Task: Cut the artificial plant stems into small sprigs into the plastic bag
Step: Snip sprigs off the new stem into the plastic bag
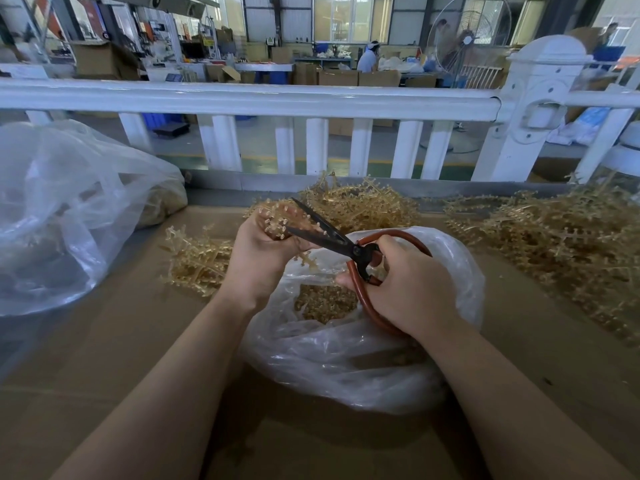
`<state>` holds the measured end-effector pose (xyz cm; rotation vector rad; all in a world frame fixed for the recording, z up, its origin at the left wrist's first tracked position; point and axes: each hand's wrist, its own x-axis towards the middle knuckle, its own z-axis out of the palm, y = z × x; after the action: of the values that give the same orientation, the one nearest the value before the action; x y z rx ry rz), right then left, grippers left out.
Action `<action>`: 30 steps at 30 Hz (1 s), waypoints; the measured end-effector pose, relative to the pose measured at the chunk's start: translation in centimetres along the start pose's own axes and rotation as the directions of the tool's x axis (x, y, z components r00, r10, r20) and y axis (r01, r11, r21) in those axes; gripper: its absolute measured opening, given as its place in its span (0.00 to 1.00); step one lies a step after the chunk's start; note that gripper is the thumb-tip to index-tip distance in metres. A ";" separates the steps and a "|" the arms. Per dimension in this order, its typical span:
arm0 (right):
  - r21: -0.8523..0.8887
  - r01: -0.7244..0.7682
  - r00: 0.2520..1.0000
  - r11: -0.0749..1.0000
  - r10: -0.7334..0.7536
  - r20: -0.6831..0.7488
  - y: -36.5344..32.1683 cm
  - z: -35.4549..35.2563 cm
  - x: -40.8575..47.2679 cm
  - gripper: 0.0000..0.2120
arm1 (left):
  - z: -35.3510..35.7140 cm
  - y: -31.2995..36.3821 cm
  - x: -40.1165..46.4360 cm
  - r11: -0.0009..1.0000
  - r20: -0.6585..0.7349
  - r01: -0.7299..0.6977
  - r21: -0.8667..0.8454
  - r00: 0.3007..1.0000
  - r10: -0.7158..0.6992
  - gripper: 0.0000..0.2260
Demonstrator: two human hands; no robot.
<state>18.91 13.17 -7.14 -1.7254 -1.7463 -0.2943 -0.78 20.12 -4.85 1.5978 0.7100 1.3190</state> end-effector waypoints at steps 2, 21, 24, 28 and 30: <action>-0.007 -0.008 1.000 1.000 0.008 0.005 -0.1 0.0 0.0 0.25 | 0.0 0.0 -0.1 1.000 0.002 0.000 0.006 1.000 0.000 0.06; -0.055 -0.031 0.999 0.998 0.030 -0.016 -0.3 -0.2 0.2 0.26 | 0.2 0.1 -0.1 0.997 -0.027 0.043 -0.064 0.999 -0.045 0.09; -0.050 -0.025 1.000 0.998 0.025 0.002 -0.3 -0.1 0.1 0.27 | 0.2 0.0 0.0 0.995 -0.047 0.073 -0.074 0.996 -0.077 0.06; -0.035 -0.038 0.999 0.999 0.039 0.023 -0.2 0.0 0.2 0.27 | 0.1 0.3 -0.1 0.992 -0.064 0.092 -0.083 0.993 -0.097 0.05; -0.024 -0.034 0.999 0.999 0.035 0.014 -0.2 0.0 0.2 0.26 | 0.1 0.3 -0.1 0.991 -0.062 0.096 -0.092 0.993 -0.102 0.06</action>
<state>18.68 13.30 -7.01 -1.7772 -1.7283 -0.2893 -0.72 19.86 -4.60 1.4349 0.7513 1.3179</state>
